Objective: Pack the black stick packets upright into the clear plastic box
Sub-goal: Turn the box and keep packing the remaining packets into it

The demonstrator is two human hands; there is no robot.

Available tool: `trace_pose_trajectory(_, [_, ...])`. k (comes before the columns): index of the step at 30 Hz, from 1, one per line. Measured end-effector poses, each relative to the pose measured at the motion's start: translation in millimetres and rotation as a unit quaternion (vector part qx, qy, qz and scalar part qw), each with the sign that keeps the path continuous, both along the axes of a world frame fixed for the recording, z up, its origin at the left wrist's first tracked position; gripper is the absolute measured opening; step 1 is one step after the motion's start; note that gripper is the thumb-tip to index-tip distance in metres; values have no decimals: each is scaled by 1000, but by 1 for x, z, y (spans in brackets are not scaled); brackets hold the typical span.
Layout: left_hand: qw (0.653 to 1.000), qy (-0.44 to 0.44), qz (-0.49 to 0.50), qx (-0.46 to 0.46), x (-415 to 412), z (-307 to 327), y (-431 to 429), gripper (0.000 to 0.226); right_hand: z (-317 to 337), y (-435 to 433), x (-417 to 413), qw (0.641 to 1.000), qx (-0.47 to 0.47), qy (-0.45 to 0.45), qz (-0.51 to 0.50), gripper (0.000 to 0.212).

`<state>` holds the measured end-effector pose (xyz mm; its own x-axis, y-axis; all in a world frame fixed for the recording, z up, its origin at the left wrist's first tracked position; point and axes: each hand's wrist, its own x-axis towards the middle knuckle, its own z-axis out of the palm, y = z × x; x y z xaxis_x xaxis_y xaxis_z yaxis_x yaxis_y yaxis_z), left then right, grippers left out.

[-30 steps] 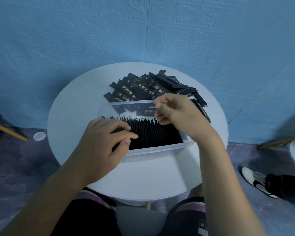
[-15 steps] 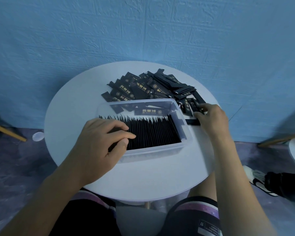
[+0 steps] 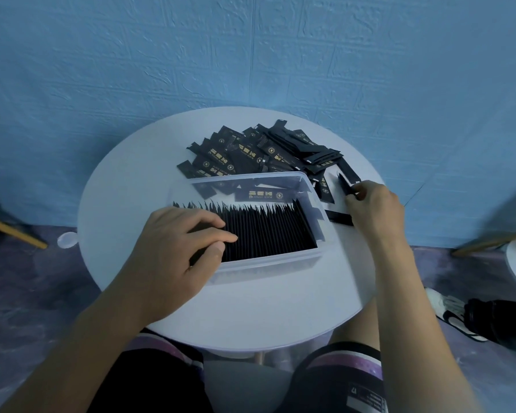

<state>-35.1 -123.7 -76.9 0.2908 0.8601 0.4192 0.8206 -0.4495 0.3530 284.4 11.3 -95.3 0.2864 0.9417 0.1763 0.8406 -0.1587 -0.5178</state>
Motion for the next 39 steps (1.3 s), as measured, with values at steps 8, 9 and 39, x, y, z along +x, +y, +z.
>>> trace_pose_trajectory(8, [1000,0,1,-2,-1,-1,0,36,46,-36,-27,992,68,97,50,26])
trace_pose_trajectory(9, [1000,-1,2,-1,0,-1,0,36,54,-46,-37,986,72,122,84,23])
trace_pose_trajectory(39, [1000,-9,4,14,1,-2,1,33,57,-56,-130,891,-258,133,348,14])
